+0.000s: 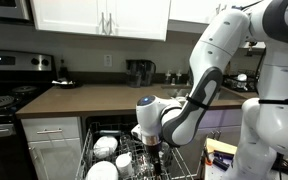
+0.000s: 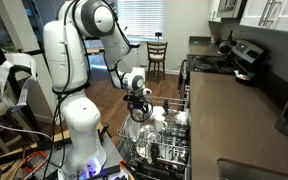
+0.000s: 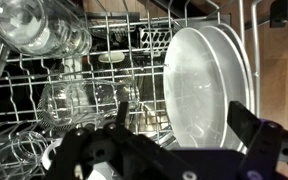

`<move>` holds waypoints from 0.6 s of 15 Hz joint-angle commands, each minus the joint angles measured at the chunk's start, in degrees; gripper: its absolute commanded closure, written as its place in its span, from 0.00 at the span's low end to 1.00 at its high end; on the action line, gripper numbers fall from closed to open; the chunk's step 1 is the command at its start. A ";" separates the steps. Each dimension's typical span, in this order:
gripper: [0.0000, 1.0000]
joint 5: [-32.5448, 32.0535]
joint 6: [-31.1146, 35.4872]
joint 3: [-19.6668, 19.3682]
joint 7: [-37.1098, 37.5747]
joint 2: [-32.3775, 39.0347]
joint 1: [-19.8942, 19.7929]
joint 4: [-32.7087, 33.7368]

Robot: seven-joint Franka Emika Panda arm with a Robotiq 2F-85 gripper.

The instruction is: Move the plate from the kitchen holder and put it on the kitchen base table

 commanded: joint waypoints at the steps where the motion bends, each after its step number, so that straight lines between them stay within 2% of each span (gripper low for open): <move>1: 0.00 2.26 3.86 0.70 -5.33 1.33 -0.06 -0.39; 9: 0.00 4.18 5.73 1.69 -9.73 4.83 -0.48 0.10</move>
